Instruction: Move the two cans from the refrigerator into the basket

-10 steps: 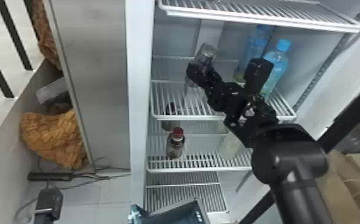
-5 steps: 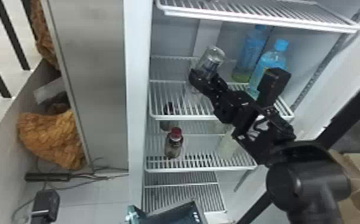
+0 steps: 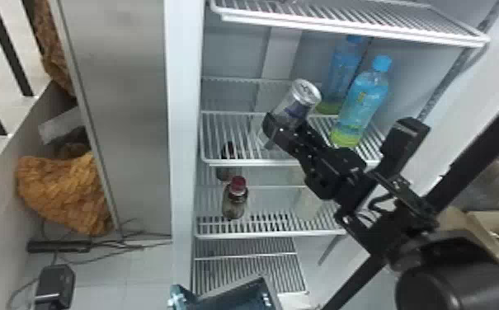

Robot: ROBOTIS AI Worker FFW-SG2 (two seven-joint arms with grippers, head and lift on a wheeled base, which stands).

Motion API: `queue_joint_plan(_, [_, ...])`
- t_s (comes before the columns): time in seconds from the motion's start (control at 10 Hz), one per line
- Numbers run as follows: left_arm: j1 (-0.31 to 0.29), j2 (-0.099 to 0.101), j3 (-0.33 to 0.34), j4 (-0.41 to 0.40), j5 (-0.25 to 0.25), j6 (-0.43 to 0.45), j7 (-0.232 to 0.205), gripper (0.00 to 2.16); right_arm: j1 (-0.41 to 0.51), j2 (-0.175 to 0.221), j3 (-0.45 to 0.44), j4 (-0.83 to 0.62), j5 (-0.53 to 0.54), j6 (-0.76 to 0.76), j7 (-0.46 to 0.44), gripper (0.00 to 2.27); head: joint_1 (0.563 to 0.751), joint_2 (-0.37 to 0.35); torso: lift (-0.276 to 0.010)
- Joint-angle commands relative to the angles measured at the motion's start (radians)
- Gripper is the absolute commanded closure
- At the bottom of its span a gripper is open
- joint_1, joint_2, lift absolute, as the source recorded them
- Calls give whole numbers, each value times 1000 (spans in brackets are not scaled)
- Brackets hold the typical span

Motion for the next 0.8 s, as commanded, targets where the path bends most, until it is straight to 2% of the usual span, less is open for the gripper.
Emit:
queue_joint_plan(0.0, [4,-3,1,0,3,5,0,1197,69,0,-23,-70,-5,21,9,1208,695,-218,-35])
queue_joint_plan(0.7, [1,-8,5,0,3,5,0,1197,293,0,-103,-279,-23,205,129,1208,695,-240,-35])
